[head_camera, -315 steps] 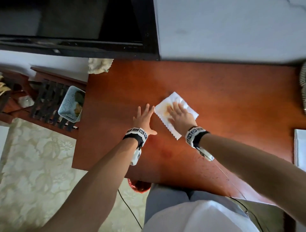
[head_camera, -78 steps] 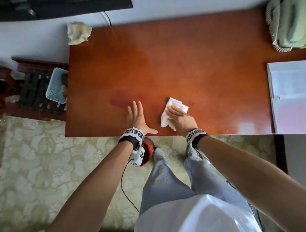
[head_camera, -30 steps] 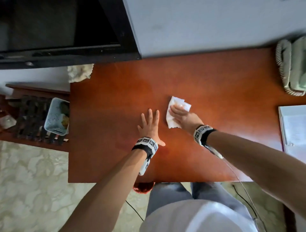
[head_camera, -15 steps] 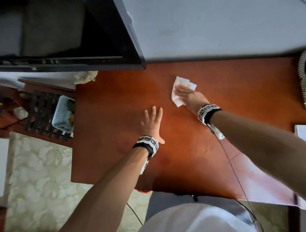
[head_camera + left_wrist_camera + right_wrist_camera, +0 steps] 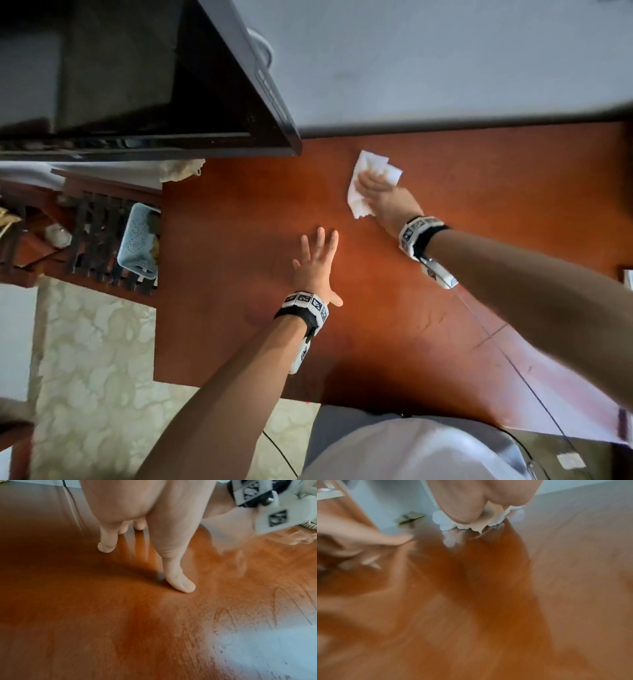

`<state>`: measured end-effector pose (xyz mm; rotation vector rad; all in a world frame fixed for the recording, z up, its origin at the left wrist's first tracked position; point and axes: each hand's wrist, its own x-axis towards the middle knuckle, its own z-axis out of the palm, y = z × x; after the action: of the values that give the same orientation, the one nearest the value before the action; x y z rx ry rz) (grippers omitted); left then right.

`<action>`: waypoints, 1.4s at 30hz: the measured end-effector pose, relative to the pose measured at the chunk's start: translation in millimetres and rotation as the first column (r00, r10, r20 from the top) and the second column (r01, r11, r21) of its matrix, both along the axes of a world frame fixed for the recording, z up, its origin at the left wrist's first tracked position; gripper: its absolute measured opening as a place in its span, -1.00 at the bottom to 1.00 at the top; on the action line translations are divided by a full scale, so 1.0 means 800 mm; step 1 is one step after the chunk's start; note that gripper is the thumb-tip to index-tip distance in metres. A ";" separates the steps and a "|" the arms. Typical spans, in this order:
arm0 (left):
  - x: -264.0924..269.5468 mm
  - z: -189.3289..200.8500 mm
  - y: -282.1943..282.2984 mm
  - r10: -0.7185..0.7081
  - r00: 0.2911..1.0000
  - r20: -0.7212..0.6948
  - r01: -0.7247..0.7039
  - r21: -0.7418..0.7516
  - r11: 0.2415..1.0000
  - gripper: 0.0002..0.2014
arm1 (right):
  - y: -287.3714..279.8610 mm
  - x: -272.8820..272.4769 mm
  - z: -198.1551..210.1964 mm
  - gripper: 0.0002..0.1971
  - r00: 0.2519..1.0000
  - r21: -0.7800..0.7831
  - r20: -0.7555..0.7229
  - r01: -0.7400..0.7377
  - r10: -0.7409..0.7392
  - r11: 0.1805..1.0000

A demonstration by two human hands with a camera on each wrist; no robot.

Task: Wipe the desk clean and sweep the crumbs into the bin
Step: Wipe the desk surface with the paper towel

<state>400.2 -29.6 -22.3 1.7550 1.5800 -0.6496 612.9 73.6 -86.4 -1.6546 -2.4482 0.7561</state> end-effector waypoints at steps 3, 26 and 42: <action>0.002 0.003 0.002 -0.008 1.000 -0.003 0.008 -0.004 1.000 0.58 | -0.090 -0.032 0.001 -0.33 0.968 0.061 0.017 -0.251 0.250 0.966; 0.035 0.028 0.014 -0.247 0.932 -0.266 0.264 0.028 0.964 0.58 | -0.259 0.035 0.023 -0.13 0.975 0.059 -0.020 -0.221 0.222 0.974; 0.090 0.000 0.048 -0.242 0.961 -0.132 0.244 -0.002 0.970 0.64 | 0.021 0.162 0.037 -0.46 0.977 0.141 0.170 -0.154 0.129 0.978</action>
<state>472.4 9.1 -22.0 1.9711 1.4682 -0.8909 742.4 90.6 -56.8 -1.5542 -2.6817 0.4501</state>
